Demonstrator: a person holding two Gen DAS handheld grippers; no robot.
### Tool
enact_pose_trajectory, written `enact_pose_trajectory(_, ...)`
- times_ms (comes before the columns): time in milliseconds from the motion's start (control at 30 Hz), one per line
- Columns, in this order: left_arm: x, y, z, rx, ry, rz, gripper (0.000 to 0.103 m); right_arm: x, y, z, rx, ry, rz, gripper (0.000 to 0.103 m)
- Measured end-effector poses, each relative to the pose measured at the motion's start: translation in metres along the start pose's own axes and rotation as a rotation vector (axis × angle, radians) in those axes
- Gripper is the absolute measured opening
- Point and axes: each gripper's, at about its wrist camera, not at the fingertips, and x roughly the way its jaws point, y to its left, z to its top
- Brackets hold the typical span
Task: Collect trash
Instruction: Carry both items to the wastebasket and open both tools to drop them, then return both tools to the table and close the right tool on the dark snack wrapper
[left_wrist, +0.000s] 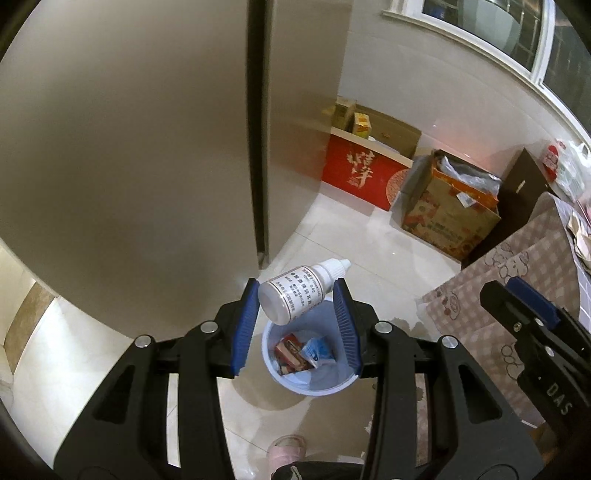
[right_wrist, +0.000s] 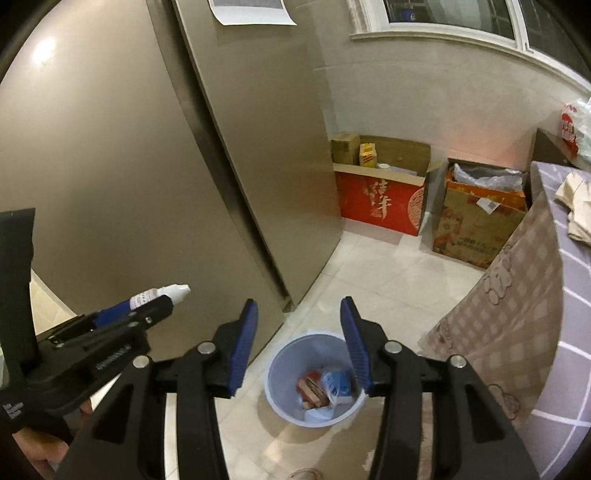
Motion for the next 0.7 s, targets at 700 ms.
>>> enact_pose_trajectory(700, 0.013, -0.036, 0.009, 0.060, 0.017, -0.021, 0.079, -0.035, -0.026, -0.001, 0.023, -0.092, -0.063, 0.063)
